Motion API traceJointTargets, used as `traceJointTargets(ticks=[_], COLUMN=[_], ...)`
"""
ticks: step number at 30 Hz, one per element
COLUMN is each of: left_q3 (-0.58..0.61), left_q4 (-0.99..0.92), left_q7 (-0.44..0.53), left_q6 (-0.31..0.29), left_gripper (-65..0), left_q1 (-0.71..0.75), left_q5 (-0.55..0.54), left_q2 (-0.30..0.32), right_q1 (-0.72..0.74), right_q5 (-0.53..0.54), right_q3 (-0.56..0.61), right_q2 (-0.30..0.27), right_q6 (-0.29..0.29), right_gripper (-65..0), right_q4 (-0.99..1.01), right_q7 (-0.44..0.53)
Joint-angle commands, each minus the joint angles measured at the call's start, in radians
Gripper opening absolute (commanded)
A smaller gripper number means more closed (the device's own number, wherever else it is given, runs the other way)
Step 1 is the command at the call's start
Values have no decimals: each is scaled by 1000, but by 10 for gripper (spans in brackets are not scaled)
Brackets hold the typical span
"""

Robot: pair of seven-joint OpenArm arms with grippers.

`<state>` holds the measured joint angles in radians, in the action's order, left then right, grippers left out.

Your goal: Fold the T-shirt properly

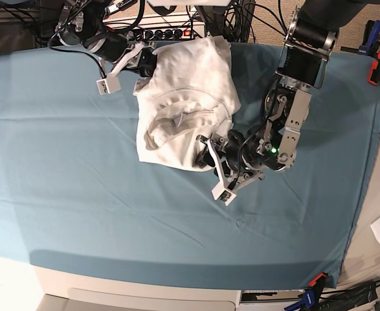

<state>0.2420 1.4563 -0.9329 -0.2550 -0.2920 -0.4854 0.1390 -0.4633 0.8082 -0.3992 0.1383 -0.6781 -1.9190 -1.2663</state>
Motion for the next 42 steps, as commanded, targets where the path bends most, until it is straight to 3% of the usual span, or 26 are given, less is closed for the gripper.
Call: traceJointTargets(ticks=[1,3,6,14,19,21,23,25,27,28,31,34,38,42], left_q3=[-3,-3,-3,-3,-25,-57,-103,-156,-203,-222,-253,-253,-251,-251], left_q4=[16,16,16,19,80,117,150,180,201,206,208,208,208,208], left_q7=[24,23,0,-21,-87,-120,-150,-172,-219,-245,-292,-294,-294,-291], left_q6=[-4,-14,-77,-78,-57,-93,-160,-228,-294,-319,-357,-364,-363,-364], left_gripper=[-318,-318,-318,-318,-320,-332,-394,-499,-612,-647,-650,-650,-650,-650], left_q1=[-29,-34,-45,-51,-55,-53,-43,-16,25,51,140,220,295,369], left_q5=[-12,-12,-12,-16,-98,-164,-277,-393,-530,-597,-733,-750,-749,-748], left_q2=[-3,-3,-3,-2,31,57,87,116,136,142,143,135,121,121], right_q1=[-2,-2,-1,0,0,0,0,0,1,3,29,54,62,61], right_q5=[10,9,9,18,179,284,401,544,667,675,675,658,499,318], right_q3=[-2,-4,-44,-295,-421,-433,-430,-417,-387,-366,-283,-187,-46,3], right_q2=[0,0,-11,-96,-100,-99,-99,-99,-99,-96,-66,-8,1,1], right_q6=[-5,-5,-7,-6,-6,-6,-20,-20,-20,-20,-20,-20,-20,-20], right_gripper=[-507,-508,-508,-508,-508,-509,-574,-650,-650,-650,-650,-650,-650,-650], right_q4=[-19,-19,-26,-111,-147,-152,-156,-157,-157,-157,-157,-154,-152,-146], right_q7=[10,11,25,28,6,-34,-87,-130,-130,-130,-130,-130,-93,-28])
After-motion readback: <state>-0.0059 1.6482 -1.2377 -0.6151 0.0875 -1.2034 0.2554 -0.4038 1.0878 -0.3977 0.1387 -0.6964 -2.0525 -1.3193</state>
